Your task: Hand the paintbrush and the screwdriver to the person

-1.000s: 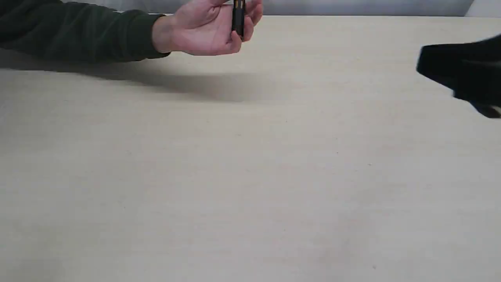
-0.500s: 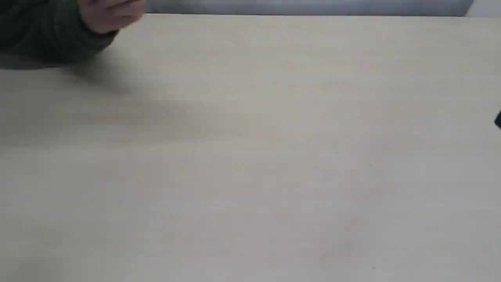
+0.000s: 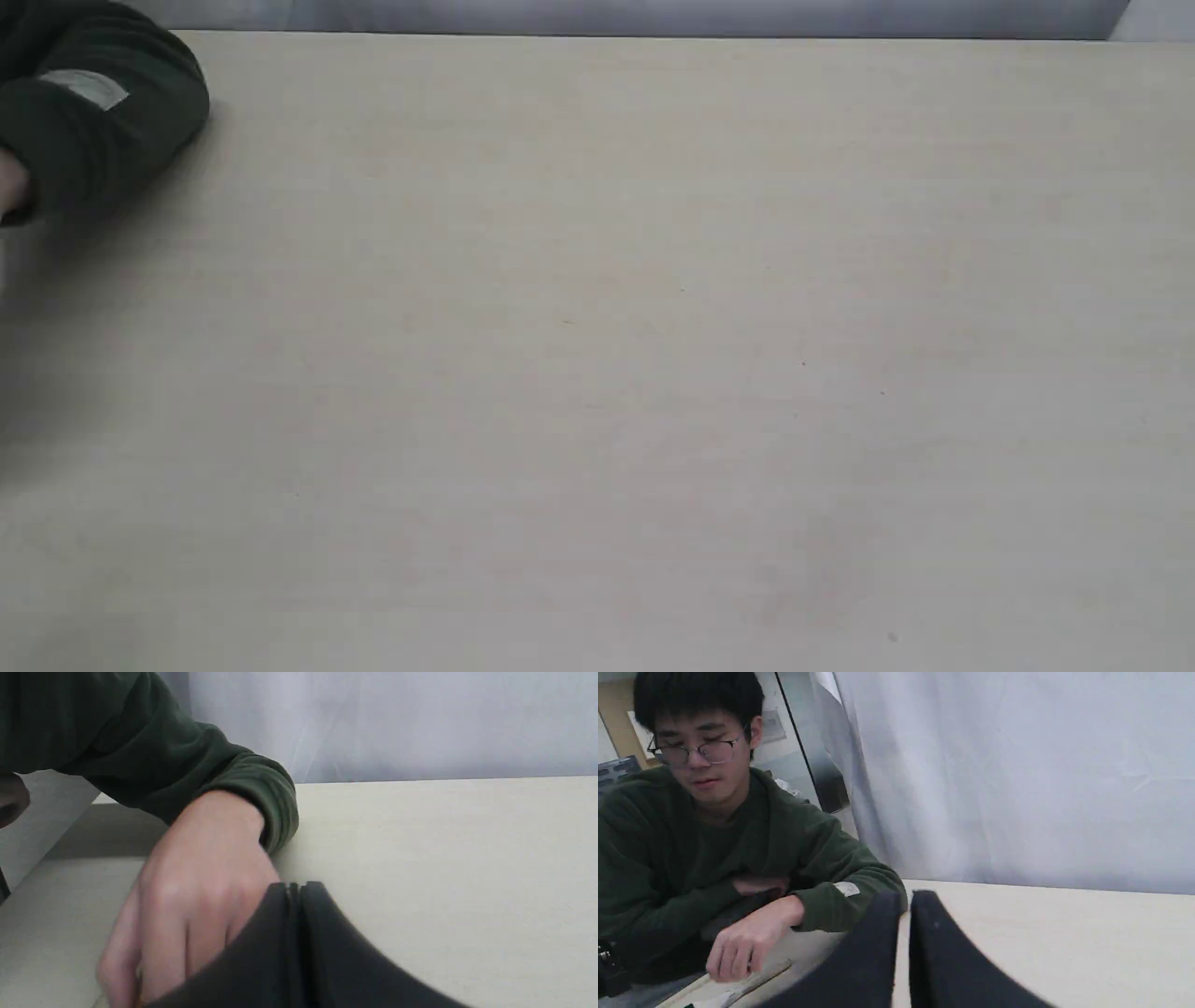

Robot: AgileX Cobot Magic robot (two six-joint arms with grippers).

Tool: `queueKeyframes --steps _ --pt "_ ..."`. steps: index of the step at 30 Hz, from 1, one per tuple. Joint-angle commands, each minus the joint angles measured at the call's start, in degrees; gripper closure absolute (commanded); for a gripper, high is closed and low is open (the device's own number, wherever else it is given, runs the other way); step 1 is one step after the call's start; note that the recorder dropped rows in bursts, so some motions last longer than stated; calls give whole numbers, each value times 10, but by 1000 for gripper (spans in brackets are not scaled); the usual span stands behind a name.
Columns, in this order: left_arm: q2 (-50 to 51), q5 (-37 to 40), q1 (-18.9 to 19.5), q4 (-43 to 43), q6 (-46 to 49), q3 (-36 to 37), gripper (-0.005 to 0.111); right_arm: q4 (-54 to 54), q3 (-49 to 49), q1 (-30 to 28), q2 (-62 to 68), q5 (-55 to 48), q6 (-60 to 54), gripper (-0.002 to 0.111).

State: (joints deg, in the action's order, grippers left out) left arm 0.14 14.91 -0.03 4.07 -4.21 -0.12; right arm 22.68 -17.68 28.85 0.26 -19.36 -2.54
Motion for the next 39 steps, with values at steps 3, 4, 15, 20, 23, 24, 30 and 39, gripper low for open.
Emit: queueKeyframes --steps 3,4,15,20,23,24,30,39 --pt "-1 -6 -4 -1 -1 1 107 26 49 0 -3 40 -53 104" --pt "-1 -6 -4 -1 -1 1 107 31 62 0 -3 53 -51 104" --pt "-1 -5 -4 -2 -1 1 107 47 177 0 -3 135 -89 104" --pt "-1 -5 -4 -2 -1 1 107 47 177 0 -3 126 -129 104" --pt "-1 -5 -4 -2 -1 1 107 47 177 0 -3 120 -150 104" --pt "-1 -5 -4 -2 -1 1 107 47 177 0 -3 120 -151 104" --pt "-1 -5 -4 -2 -1 1 107 47 177 0 -3 135 -212 104" --pt "-1 -7 -4 -1 -1 1 107 47 177 0 -3 135 -223 104"
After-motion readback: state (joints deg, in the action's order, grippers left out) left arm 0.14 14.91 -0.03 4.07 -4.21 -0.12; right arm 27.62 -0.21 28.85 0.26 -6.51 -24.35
